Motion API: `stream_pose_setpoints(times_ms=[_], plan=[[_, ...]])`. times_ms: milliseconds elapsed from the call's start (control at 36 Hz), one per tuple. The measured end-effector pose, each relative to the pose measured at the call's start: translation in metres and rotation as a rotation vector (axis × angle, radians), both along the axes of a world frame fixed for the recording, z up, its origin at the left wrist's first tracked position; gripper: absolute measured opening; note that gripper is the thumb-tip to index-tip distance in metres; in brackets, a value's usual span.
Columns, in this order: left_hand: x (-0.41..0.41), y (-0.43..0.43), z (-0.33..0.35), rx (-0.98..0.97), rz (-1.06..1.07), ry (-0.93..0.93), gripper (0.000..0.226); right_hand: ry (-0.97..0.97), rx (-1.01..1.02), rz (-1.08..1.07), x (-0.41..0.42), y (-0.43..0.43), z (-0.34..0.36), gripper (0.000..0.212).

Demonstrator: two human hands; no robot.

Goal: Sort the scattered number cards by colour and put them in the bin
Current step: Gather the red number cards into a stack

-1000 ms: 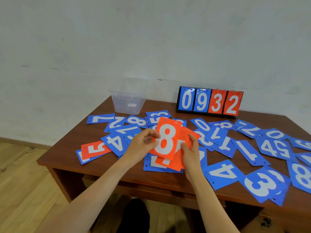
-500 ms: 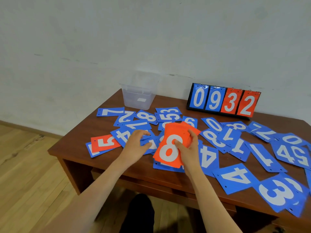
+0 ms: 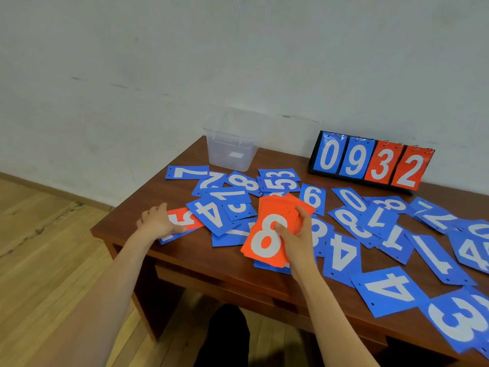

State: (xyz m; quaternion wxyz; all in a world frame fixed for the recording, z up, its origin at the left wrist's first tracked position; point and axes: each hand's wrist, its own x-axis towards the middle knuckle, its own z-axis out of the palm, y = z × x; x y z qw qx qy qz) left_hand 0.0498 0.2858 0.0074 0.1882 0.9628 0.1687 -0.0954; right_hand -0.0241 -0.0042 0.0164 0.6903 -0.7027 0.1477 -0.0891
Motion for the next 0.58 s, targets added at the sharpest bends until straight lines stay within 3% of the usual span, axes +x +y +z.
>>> stream_pose_setpoints(times_ms=[194, 333, 472, 583], plan=[[0.007, -0.007, 0.003, -0.145, 0.078, -0.118, 0.092, 0.021, -0.017, -0.01, 0.001, -0.003, 0.001, 0.066], [0.008, -0.013, 0.005, -0.361, 0.123, -0.453, 0.059, 0.021, -0.013, -0.01, 0.0, -0.005, 0.002, 0.066], [0.001, -0.019, 0.019, -0.522, 0.107, -0.71, 0.047, 0.017, -0.009, -0.013, -0.001, -0.006, 0.002, 0.065], [-0.004, -0.032, 0.037, -0.491, 0.011, -0.825, 0.037, 0.011, -0.012, -0.006, -0.002, -0.007, 0.004, 0.066]])
